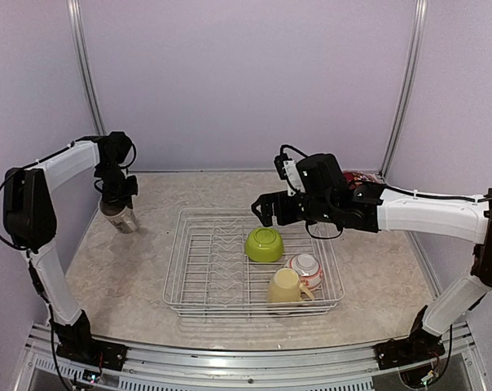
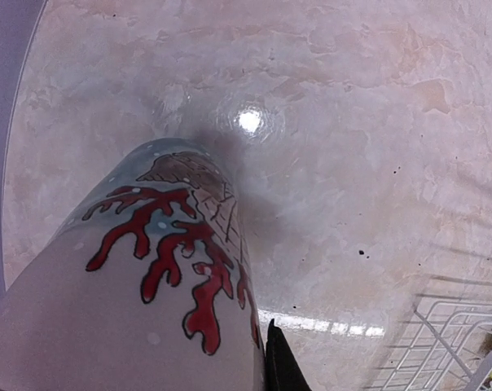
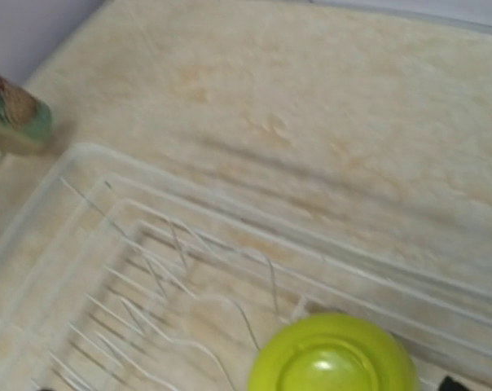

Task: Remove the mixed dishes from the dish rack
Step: Place the cup at the center of the board.

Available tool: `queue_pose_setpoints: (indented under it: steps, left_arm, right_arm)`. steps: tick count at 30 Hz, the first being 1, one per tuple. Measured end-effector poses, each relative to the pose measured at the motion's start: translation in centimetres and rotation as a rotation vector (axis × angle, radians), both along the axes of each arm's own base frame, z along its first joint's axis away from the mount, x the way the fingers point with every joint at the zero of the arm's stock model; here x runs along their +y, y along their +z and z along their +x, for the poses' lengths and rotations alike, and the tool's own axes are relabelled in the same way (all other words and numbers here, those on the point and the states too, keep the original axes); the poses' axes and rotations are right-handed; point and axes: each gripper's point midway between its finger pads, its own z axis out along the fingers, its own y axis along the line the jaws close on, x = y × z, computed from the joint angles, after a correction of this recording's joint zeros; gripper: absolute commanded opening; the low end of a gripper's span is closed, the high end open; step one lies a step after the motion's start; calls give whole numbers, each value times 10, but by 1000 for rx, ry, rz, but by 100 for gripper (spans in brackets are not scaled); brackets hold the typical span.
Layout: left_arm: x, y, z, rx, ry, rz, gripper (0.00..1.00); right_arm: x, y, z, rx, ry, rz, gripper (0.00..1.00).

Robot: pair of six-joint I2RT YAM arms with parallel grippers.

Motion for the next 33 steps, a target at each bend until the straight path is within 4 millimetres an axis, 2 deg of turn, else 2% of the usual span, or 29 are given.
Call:
queue_pose_setpoints:
  steps: [4,7,14,20,21,25,29,33]
  left_arm:
    - [4,-18,2,49,5,3,0]
    - [4,-20,4,57,2,-2,0]
    - [4,-21,5,65,-4,-7,26]
    - [4,-19,6,55,-15,-7,46]
    - [4,-17,6,50,-17,-7,52]
    - [1,-1,9,-6,-20,-22,63]
    - [-5,35,6,-115,-38,-52,77]
    - [-19,60,-1,-203,-74,-107,84]
  right_arm:
    - [-2,-7,-5,-1,-11,-85,100]
    - [-3,-15,-7,0,-23,-139,100]
    - [-1,-47,-12,32,-32,-273,100]
    - [0,-66,-10,55,-52,-379,100]
    - [0,-69,-11,60,-53,-398,100]
    - [-1,-80,-17,87,-37,-438,100]
    - [0,-85,-25,123,4,-445,100]
    - [2,-91,-39,170,55,-459,100]
